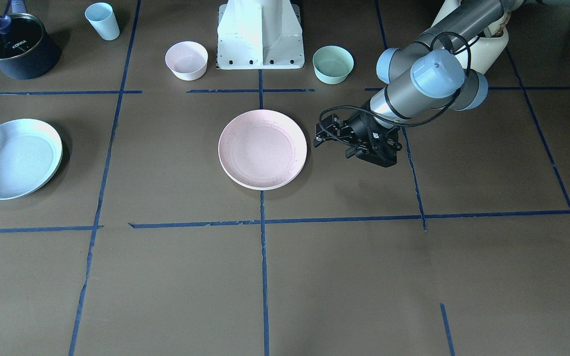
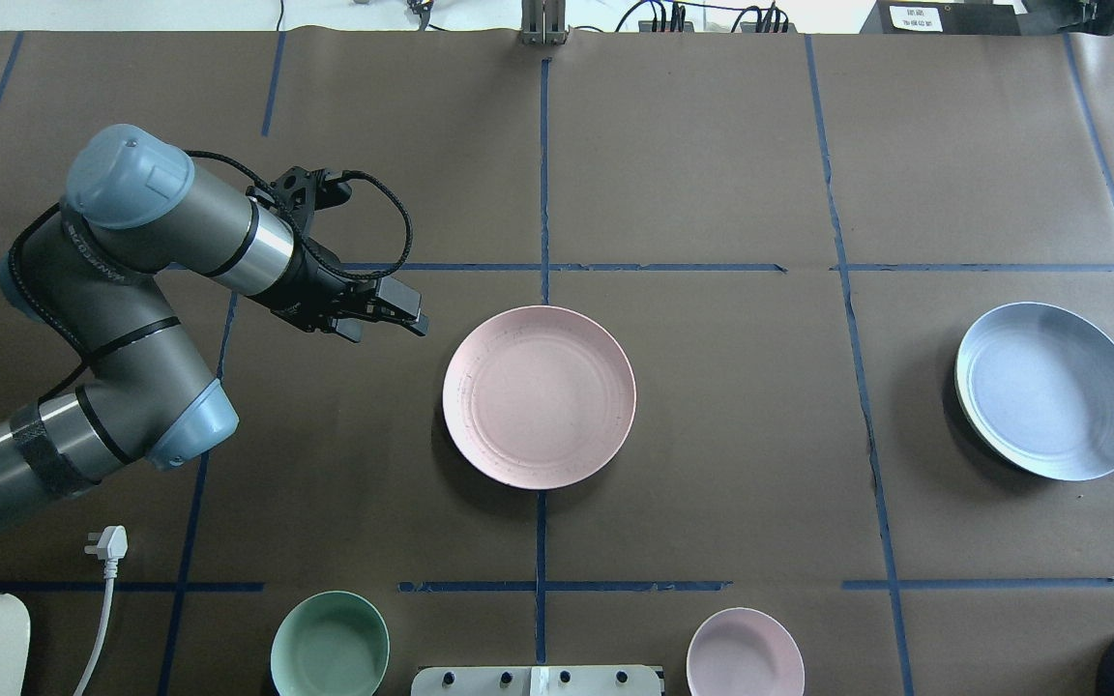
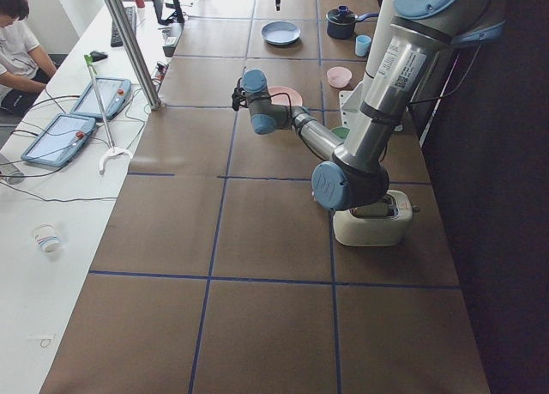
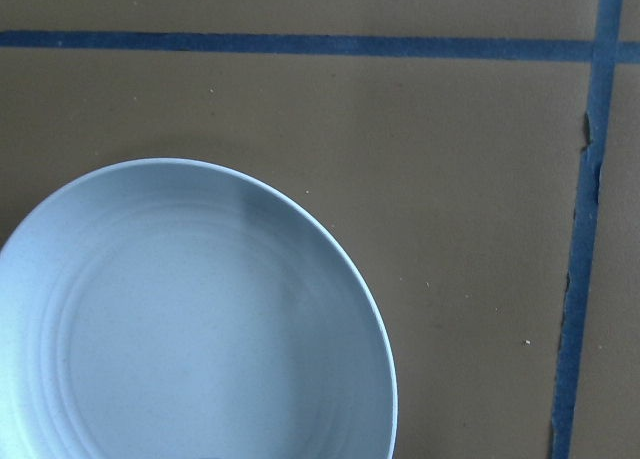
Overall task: Stack three plates with pink and blue
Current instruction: 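Open the left gripper above the stack while the right gripper grips the blue plate rim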
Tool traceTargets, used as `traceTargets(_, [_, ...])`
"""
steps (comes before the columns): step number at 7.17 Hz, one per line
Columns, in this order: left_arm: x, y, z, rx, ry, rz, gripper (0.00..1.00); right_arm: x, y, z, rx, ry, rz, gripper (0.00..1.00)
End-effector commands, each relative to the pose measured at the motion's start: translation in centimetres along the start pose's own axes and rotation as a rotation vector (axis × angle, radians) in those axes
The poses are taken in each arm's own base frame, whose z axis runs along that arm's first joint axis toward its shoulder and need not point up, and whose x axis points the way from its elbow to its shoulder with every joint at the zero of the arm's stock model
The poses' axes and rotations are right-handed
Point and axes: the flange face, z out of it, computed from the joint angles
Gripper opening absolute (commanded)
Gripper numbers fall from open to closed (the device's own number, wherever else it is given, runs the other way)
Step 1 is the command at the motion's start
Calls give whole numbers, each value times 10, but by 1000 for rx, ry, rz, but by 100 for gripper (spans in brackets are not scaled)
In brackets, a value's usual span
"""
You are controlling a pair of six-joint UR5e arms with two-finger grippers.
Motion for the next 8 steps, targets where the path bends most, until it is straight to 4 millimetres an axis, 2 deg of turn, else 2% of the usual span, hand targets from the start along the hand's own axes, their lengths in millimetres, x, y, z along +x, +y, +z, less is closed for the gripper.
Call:
traceTargets(1, [-3, -1, -3, 6, -1, -3, 100, 6, 9, 42, -7, 12, 46, 100])
traceTargets(2, [1, 0, -7, 11, 6, -1, 100, -9, 6, 54, -21, 5, 51, 98])
traceTargets(3, [1, 0, -7, 13, 6, -2, 100, -4, 8, 61, -29, 19, 60, 93])
traceTargets(4, [1, 0, -7, 13, 6, -4, 100, -5, -2, 65, -29, 23, 56, 87])
traceTargets(5, [2, 0, -7, 13, 7, -3, 100, -4, -3, 66, -30, 25, 58, 64])
traceTargets(6, [2, 0, -7, 13, 7, -4, 100, -1, -1, 68, -35, 28, 66, 31])
traceTargets(7, [1, 1, -9, 15, 8, -4, 100, 8, 2, 74, -46, 33, 70, 13])
traceTargets(8, [3, 4, -13, 18, 14, 1, 100, 2, -1, 71, -39, 27, 71, 0])
